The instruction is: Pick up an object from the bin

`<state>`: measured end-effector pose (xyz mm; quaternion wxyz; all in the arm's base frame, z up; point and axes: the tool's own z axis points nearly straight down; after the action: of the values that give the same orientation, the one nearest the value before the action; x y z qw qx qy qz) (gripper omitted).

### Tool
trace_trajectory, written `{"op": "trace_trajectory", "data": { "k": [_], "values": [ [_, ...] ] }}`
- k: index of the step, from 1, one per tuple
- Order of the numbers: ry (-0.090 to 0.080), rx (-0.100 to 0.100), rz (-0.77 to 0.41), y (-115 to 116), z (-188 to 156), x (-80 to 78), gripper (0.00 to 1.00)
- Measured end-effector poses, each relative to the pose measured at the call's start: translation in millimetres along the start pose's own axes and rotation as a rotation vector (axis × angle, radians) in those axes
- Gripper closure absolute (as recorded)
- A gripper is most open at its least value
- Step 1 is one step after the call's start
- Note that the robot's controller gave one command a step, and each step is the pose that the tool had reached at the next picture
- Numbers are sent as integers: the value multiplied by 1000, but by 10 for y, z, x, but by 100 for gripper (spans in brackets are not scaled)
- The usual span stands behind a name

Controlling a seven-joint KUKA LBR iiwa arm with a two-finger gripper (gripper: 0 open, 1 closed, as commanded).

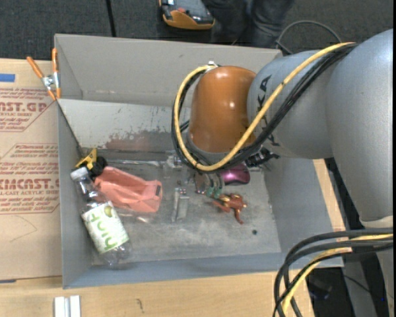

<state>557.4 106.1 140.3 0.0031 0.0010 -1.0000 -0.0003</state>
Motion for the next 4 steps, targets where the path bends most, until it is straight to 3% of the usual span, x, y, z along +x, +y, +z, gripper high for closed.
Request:
{"op": "trace_trajectory", "data": {
  "k": [1,2,3,4],
  "values": [
    [-7,-1,1,-4,-48,-16,0],
    [-17,-1,-35,348,461,-256,0],
    [-15,0,-26,543,737,-106,0],
    [-10,8,-238,944,698,243,100]
  ]
}}
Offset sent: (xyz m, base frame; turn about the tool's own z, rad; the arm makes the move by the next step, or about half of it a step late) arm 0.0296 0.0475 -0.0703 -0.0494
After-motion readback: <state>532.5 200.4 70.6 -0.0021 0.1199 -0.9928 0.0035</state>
